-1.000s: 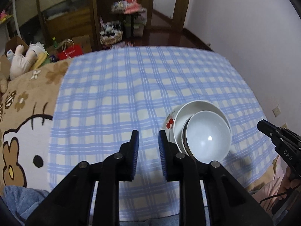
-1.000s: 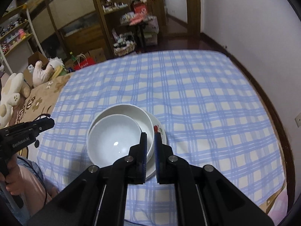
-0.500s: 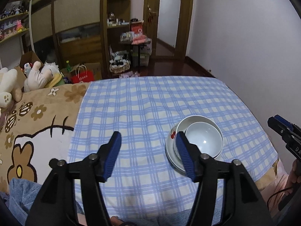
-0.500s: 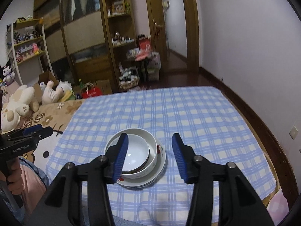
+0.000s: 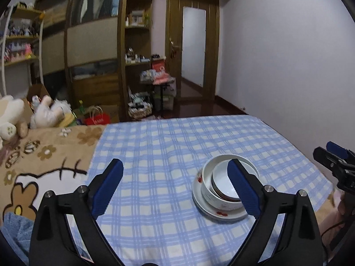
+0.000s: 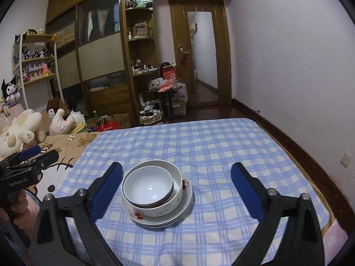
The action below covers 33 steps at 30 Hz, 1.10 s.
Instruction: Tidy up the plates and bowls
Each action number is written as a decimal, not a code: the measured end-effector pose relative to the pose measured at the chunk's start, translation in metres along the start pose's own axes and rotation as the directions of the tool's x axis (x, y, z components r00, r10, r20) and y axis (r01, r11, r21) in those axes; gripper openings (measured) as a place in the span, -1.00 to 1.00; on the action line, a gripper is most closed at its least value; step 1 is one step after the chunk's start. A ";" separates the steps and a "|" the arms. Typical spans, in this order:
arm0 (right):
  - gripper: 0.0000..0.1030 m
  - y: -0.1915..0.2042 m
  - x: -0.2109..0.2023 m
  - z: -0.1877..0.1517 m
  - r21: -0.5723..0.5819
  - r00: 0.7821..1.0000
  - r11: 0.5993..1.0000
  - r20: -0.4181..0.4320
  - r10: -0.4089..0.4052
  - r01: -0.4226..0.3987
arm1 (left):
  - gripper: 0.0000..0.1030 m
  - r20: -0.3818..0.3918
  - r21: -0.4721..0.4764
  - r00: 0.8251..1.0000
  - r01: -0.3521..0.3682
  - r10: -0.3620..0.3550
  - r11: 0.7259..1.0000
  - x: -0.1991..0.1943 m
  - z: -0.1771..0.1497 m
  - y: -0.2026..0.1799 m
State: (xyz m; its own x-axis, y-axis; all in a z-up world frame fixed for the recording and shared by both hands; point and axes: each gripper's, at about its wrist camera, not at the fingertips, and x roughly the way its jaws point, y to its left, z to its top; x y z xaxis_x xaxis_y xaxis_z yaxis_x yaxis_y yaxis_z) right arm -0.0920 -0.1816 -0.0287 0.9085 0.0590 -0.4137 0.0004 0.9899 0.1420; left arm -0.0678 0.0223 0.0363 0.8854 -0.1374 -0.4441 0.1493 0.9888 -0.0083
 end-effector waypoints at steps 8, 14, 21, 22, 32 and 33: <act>1.00 -0.004 0.007 -0.013 -0.025 0.999 0.999 0.014 -0.035 0.035 | 0.82 -0.004 0.029 0.999 -0.038 0.038 0.999 0.012 -0.007 -0.006; 1.00 -0.009 0.015 -0.016 -0.026 1.000 0.999 0.008 -0.022 0.022 | 0.82 -0.024 0.036 0.998 -0.051 0.052 0.998 0.021 -0.011 -0.008; 1.00 -0.020 0.015 -0.017 0.027 0.999 0.999 0.014 -0.031 0.031 | 0.82 -0.046 0.055 0.998 -0.044 0.047 0.998 0.025 -0.013 -0.011; 1.00 -0.021 0.015 -0.017 0.034 0.999 0.999 0.015 -0.034 0.033 | 0.82 -0.047 0.055 0.998 -0.045 0.047 0.997 0.025 -0.013 -0.011; 1.00 -0.025 0.015 -0.018 0.051 0.999 0.998 0.016 -0.047 0.046 | 0.82 -0.066 0.061 0.997 -0.036 0.040 0.997 0.030 -0.014 -0.010; 1.00 -0.025 0.016 -0.018 0.052 0.999 0.998 0.017 -0.047 0.046 | 0.82 -0.068 0.066 0.997 -0.035 0.040 0.997 0.030 -0.014 -0.010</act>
State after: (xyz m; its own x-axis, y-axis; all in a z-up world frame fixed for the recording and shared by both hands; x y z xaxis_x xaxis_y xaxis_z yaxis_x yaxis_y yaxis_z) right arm -0.0853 -0.2032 -0.0545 0.9143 0.0100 -0.4048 0.0640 0.9836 0.1689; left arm -0.0485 0.0086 0.0105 0.8587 -0.0938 -0.5038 0.1469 0.9869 0.0667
